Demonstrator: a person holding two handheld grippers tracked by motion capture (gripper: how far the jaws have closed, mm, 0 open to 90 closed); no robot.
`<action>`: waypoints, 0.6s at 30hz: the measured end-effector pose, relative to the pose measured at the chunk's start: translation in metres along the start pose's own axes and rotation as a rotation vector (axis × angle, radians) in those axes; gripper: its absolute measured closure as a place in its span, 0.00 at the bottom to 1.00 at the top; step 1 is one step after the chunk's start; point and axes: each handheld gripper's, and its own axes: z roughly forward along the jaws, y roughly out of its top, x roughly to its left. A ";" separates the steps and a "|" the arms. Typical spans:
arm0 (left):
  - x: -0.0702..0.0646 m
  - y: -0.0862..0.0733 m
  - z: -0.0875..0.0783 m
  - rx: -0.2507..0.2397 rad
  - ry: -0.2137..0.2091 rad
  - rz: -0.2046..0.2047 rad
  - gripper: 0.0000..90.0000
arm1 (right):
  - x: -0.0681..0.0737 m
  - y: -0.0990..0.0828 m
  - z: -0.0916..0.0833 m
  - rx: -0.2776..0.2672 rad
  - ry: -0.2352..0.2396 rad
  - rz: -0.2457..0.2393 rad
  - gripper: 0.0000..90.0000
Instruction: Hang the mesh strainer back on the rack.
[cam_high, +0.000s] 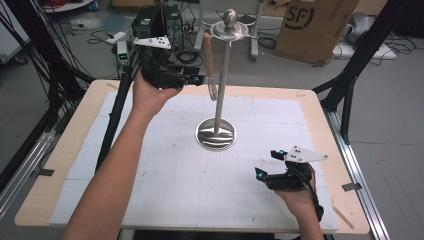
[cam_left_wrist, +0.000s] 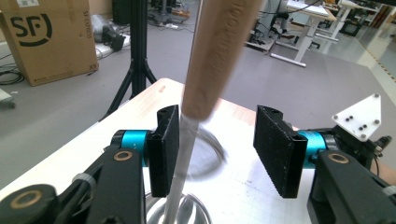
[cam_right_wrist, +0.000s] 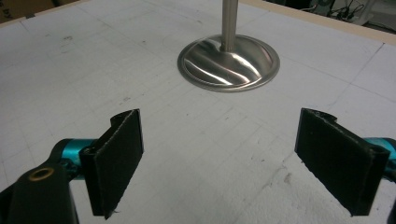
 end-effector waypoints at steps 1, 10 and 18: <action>0.000 -0.001 -0.001 0.000 0.002 0.004 0.53 | 0.000 0.000 0.000 0.001 0.000 0.000 0.16; -0.005 -0.005 -0.010 0.083 0.034 0.061 0.42 | 0.001 0.000 0.002 0.007 0.000 -0.008 0.16; -0.007 -0.013 -0.020 0.085 0.040 0.074 0.37 | 0.002 0.000 0.004 0.016 0.002 -0.009 0.16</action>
